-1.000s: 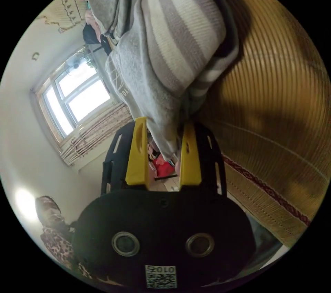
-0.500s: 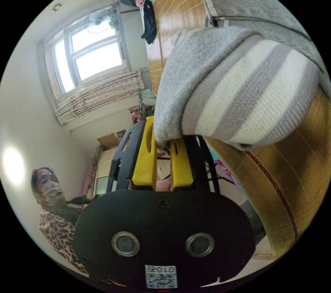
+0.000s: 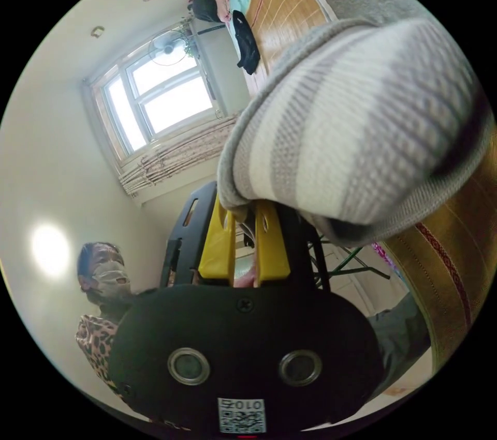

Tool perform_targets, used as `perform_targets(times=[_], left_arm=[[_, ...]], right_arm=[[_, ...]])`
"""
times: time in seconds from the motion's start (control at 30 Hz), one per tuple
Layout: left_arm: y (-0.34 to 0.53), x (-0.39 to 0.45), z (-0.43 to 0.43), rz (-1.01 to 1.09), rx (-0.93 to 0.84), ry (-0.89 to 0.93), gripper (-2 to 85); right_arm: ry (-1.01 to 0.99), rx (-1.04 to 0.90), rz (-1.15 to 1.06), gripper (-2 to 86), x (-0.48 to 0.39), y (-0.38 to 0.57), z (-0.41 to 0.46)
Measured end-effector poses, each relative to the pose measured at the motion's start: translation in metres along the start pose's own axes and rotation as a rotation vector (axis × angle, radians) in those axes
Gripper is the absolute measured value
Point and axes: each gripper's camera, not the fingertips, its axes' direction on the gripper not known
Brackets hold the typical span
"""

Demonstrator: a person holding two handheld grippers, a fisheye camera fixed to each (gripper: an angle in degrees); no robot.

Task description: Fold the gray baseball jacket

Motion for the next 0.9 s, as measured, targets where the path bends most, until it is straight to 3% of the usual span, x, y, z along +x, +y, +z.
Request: perform_targets(times=[0.1,0.2,0.23,0.47,0.73,0.9], left_arm=[[-0.012,-0.028,0.018,-0.108,-0.034,0.087,17.7],[-0.026,-0.049,0.044,-0.164,-0.038,0.392,16.3],[-0.032,-0.051,0.049,-0.164,-0.044,0.415,14.8],[-0.033,0.013,0.019,-0.012,-0.042,0.263,10.4],[0.005,0.164,-0.131,0.396,0.097,0.303,10.9],[0.088,0.185,-0.307,0.603,0.367,0.415,11.0]], right_arm=[[-0.014,-0.008,0.005,4.5,-0.007,0.009,0.003],[-0.018,-0.021,0.021,4.4,-0.01,0.022,0.006],[-0.015,-0.025,0.02,4.4,-0.011,0.025,0.007],[0.017,-0.002,-0.071,4.1,-0.07,0.058,0.016],[-0.026,-0.164,-0.429,6.2,-0.221,0.102,0.115],[-0.127,-0.527,-0.749,7.0,-0.328,0.162,0.274]])
